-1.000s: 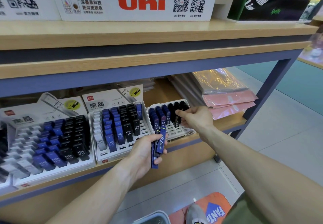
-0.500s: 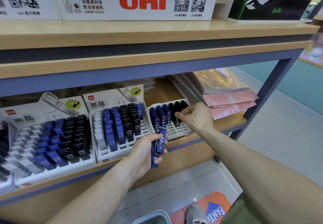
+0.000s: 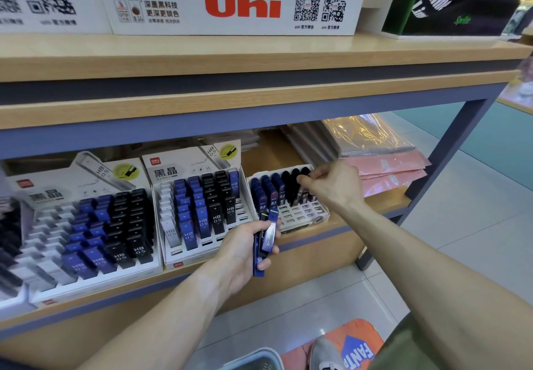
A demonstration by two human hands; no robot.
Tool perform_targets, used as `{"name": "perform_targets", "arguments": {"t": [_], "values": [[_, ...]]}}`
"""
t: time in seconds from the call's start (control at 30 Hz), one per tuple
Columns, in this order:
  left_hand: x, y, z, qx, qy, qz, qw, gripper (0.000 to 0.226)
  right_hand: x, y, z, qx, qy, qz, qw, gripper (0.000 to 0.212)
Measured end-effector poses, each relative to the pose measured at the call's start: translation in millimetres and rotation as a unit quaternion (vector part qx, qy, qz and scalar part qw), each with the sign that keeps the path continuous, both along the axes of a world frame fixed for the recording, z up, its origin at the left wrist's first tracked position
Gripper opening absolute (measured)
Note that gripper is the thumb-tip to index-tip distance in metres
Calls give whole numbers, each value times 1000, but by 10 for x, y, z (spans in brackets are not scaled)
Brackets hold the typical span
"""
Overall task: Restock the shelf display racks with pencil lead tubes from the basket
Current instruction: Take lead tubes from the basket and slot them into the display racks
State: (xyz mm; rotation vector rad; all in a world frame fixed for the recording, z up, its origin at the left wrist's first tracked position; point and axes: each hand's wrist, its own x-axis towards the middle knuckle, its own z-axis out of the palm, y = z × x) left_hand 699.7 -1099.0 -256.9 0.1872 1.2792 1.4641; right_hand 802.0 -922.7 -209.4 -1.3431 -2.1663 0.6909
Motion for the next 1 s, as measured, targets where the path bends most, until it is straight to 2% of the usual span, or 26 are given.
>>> {"name": "perform_targets", "arguments": {"t": [0.1, 0.23, 0.37, 0.53, 0.63, 0.9, 1.0], "values": [[0, 17, -3, -2, -4, 10, 1000, 26, 88, 22, 50, -91, 69, 26, 993, 7], [19, 52, -5, -6, -4, 16, 1000, 21, 206, 27, 114, -181, 106, 104, 972, 18], [34, 87, -10, -5, 15, 26, 1000, 8, 297, 3, 203, -189, 109, 223, 950, 20], [89, 99, -69, 26, 93, 13, 995, 19, 304, -35, 238, -163, 99, 307, 932, 22], [88, 118, -99, 28, 112, 13, 993, 21, 276, -84, 248, -160, 124, 312, 928, 24], [83, 106, -86, 55, 122, 26, 991, 21, 209, -168, 157, -181, 228, 239, 926, 20], [107, 101, -73, 59, 126, 21, 990, 20, 204, -169, 161, -174, 225, 237, 929, 21]]}}
